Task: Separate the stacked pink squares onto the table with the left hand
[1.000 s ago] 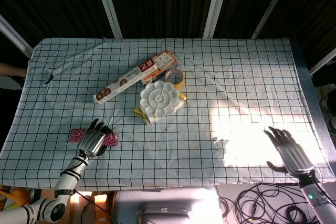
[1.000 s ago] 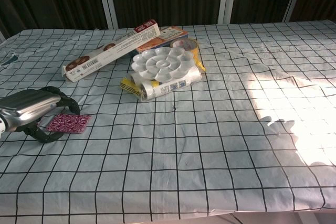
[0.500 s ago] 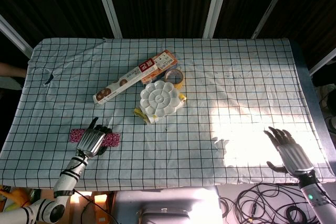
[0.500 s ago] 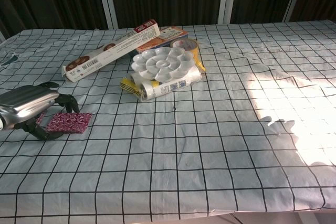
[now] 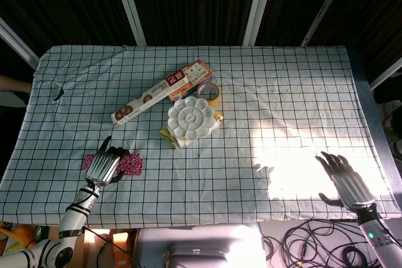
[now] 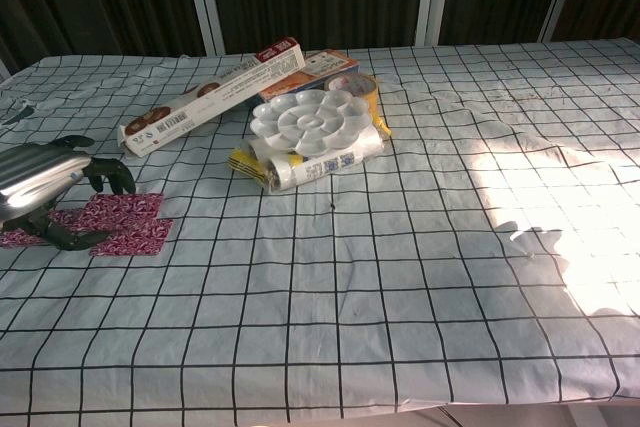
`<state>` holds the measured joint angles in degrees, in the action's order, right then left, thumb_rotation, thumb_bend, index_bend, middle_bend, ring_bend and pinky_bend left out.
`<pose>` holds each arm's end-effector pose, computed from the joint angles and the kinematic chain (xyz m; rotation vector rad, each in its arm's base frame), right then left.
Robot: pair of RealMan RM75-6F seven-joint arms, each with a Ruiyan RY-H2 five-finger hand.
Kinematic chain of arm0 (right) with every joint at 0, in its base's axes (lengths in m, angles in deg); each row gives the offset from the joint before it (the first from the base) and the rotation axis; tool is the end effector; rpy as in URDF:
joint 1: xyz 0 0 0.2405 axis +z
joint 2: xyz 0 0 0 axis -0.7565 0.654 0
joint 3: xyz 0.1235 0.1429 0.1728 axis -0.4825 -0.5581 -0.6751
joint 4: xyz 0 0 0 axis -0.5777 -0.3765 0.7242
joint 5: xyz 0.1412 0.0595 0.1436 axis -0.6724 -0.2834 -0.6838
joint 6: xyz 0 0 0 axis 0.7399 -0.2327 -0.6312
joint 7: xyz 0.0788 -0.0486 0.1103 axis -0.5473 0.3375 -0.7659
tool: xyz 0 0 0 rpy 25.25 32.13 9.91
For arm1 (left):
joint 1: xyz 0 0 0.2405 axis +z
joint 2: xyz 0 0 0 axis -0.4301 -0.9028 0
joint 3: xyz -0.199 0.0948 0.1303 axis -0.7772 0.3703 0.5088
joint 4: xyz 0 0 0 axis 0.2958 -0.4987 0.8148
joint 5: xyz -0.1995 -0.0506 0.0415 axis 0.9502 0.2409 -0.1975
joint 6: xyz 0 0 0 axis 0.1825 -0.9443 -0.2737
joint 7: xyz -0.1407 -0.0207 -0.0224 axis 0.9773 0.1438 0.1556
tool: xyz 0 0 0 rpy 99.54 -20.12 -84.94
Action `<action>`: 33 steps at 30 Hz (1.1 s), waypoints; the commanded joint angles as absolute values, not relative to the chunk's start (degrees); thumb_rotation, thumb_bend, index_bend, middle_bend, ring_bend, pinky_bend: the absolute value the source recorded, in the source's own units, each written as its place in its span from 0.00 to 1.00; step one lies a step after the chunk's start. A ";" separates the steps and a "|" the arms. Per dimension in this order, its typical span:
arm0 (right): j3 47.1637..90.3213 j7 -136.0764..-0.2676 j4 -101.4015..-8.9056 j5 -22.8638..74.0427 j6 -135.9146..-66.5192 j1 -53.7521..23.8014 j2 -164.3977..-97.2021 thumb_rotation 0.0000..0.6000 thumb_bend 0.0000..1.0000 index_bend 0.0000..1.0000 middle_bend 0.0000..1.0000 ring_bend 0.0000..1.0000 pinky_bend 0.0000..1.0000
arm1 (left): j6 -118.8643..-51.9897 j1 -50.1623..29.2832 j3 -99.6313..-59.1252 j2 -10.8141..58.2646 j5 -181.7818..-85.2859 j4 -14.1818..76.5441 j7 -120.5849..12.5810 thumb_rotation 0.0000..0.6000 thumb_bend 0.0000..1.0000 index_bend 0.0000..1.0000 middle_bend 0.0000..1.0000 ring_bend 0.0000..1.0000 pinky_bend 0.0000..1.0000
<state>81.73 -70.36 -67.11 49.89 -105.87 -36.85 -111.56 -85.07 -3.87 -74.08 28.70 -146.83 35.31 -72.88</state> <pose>-0.3343 -0.1970 0.1225 1.6695 -1.0504 0.6909 -0.2470 0.2966 0.0009 -1.7946 -0.8034 -0.7511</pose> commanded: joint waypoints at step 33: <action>81.75 -68.83 -67.90 49.67 -105.50 -36.69 -111.86 1.00 0.19 0.00 0.00 0.00 0.00 | -92.94 10.35 -66.85 22.72 -152.14 35.00 -63.60 1.00 0.30 0.03 0.14 0.06 0.00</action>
